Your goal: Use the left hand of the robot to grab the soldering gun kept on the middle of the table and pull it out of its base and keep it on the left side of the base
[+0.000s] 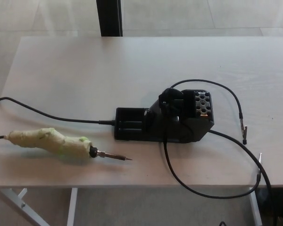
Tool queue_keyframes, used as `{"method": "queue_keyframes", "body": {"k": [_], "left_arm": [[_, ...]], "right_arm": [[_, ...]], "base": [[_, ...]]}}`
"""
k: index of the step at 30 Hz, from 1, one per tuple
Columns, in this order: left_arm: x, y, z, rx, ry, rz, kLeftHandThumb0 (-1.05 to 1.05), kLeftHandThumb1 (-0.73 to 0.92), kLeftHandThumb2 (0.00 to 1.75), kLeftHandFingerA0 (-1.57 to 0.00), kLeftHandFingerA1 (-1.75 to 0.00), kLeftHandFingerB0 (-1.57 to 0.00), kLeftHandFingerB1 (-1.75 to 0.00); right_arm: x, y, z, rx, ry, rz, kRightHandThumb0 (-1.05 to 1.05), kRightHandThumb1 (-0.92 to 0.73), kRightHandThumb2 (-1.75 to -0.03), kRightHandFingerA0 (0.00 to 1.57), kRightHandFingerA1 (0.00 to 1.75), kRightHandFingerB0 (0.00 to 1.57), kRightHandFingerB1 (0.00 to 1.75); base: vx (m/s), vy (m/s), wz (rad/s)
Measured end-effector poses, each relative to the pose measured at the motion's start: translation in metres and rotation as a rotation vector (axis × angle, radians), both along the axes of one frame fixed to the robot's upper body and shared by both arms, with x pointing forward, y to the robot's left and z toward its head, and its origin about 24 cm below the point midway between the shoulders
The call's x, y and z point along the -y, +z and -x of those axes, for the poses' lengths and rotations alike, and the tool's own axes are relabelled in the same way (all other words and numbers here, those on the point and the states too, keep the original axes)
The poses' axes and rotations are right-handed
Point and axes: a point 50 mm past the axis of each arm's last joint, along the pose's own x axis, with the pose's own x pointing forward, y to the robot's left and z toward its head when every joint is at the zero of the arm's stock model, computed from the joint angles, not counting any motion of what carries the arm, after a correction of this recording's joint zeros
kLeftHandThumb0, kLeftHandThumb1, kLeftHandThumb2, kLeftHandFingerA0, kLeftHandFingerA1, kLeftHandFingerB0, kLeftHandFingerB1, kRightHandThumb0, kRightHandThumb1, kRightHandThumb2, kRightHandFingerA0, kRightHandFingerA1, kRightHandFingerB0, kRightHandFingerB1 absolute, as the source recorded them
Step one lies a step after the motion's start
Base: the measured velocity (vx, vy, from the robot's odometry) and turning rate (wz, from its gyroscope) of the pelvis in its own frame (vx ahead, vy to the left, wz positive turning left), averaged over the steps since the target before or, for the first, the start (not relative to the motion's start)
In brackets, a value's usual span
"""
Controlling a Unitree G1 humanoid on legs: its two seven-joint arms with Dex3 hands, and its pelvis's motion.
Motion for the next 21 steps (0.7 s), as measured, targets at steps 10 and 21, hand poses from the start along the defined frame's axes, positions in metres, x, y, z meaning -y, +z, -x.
{"method": "queue_keyframes", "body": {"k": [10,21], "left_arm": [[0.000,-0.110,0.089,-0.259,0.372,0.304,-0.56,0.78,0.61,-0.47,-0.53,-0.36,-0.41],[0.008,-0.150,0.144,-0.348,0.683,0.388,-0.56,0.74,0.62,-0.67,-0.77,-0.39,-0.42]], "right_arm": [[0.000,-0.002,0.005,-0.002,-0.013,-0.007,-1.05,-0.59,-1.00,0.74,0.72,0.42,0.40],[-0.002,-0.009,0.014,0.007,-0.039,-0.032,-1.05,-0.59,-1.01,0.75,0.74,0.40,0.39]], "base": [[0.00,0.000,0.00],[0.00,0.000,0.00]]}}
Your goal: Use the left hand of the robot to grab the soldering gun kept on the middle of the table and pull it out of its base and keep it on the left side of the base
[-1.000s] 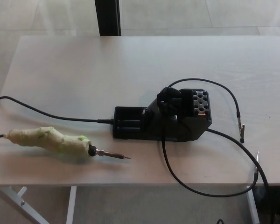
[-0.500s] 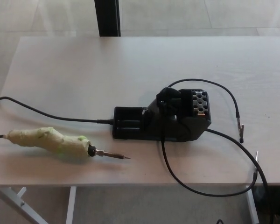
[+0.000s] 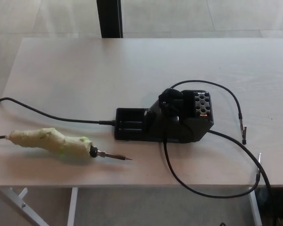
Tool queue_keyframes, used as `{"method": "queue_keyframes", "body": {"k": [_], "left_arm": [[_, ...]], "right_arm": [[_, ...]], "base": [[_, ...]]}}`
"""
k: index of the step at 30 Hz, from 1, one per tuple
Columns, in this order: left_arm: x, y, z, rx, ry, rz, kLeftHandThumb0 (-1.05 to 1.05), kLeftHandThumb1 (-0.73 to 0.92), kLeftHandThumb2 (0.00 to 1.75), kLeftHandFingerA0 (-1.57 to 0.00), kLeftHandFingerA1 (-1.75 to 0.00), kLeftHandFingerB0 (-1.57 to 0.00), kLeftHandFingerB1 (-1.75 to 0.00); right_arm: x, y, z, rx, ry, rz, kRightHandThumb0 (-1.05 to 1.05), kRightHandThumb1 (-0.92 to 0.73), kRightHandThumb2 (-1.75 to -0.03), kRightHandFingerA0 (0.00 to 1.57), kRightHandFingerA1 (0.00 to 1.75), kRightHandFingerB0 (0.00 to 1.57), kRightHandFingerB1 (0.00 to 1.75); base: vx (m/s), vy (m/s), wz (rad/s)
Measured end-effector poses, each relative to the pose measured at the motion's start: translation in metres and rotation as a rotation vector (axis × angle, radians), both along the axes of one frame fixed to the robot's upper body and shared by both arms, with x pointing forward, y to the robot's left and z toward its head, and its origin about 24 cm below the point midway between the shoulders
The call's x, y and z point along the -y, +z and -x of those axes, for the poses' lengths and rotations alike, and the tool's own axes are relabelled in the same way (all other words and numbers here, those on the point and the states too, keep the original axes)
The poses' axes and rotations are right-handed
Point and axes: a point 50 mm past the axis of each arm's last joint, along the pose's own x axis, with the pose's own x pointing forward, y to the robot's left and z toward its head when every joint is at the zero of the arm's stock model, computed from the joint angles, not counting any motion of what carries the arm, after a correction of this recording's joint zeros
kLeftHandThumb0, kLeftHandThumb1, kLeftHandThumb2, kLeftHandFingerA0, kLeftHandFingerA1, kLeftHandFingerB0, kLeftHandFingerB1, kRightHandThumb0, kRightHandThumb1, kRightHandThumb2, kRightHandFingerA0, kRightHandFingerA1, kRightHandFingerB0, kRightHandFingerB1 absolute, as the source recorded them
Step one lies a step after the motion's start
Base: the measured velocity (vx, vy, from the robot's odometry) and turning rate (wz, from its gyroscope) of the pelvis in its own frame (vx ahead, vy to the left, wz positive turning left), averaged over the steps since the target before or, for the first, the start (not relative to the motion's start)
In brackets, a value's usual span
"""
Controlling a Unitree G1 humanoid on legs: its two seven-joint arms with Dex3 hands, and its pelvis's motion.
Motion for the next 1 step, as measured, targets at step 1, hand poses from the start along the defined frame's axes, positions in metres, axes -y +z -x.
{"method": "queue_keyframes", "body": {"k": [1], "left_arm": [[0.0000,-0.0005,0.0006,-0.001,0.010,-0.001,-0.56,0.74,0.62,-0.67,-0.77,-0.39,-0.42]], "right_arm": [[-0.0002,-0.0004,0.0004,0.000,0.000,-0.001,-1.05,-0.59,-1.01,0.75,0.74,0.40,0.39]], "base": [[0.00,0.000,0.00]]}}
